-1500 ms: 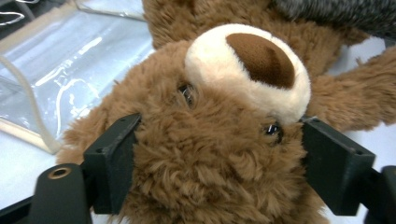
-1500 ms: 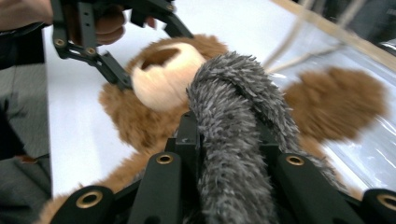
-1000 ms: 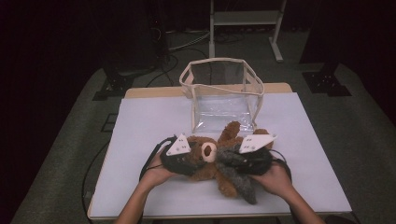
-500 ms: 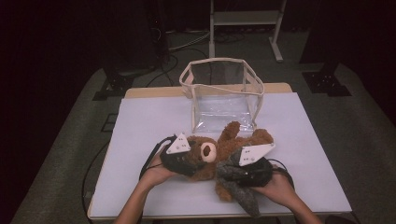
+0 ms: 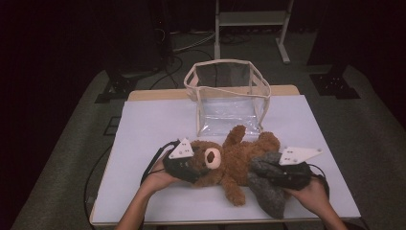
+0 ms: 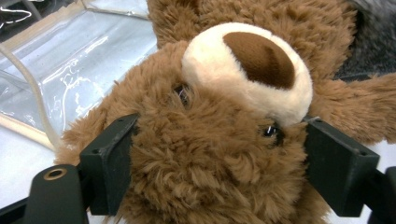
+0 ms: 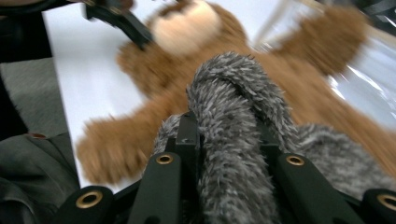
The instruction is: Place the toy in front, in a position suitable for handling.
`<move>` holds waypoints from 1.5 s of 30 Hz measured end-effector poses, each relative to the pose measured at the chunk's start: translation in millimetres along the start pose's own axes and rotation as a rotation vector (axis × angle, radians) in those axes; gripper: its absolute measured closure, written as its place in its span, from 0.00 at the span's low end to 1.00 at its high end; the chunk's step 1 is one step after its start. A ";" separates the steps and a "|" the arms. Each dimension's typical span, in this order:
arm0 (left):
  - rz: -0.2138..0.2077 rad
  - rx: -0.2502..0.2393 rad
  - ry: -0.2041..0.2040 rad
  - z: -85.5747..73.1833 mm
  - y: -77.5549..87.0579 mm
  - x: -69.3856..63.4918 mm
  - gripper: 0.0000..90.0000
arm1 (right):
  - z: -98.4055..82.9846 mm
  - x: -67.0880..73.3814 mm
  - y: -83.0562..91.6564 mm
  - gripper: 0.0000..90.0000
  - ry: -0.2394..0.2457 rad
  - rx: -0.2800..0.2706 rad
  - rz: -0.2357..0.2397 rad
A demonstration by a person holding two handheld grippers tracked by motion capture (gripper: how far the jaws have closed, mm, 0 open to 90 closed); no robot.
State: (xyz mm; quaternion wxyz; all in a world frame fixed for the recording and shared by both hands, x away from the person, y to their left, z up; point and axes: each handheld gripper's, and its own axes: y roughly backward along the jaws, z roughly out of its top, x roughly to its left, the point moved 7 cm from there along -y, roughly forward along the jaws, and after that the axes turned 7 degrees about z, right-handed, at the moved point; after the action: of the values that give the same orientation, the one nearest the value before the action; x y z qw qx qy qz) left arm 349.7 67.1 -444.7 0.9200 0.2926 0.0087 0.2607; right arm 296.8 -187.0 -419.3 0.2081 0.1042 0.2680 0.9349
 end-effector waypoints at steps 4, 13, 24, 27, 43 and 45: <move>-0.001 0.005 -0.008 0.9 -0.5 -1.0 0.19 | -17.4 -8.4 14.6 0.78 -0.052 0.000 -0.029; -0.002 0.025 -0.033 1.6 -2.2 -4.8 0.16 | 24.6 -24.3 0.2 0.78 -0.014 -0.036 -0.013; -0.011 0.028 -0.051 2.2 -1.2 -5.4 0.16 | 34.6 -67.7 -23.2 0.78 -0.084 -0.020 -0.047; -0.012 0.022 -0.063 6.2 1.6 -5.9 0.13 | 25.3 -63.2 -25.0 0.79 -0.103 -0.036 -0.025; -0.033 0.056 -0.136 4.6 -0.2 -17.2 0.19 | 58.5 -21.7 -52.7 0.78 0.033 0.011 0.038; -0.031 0.060 -0.135 4.0 0.0 -16.7 0.19 | 61.8 -19.6 -60.8 0.78 0.050 0.021 0.024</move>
State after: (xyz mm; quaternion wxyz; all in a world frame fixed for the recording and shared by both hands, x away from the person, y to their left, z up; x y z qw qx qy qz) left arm 336.0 56.9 -443.7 0.9132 0.3367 -0.0413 0.2259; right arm 353.5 -120.7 -402.5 0.1890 0.0862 0.2817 0.9367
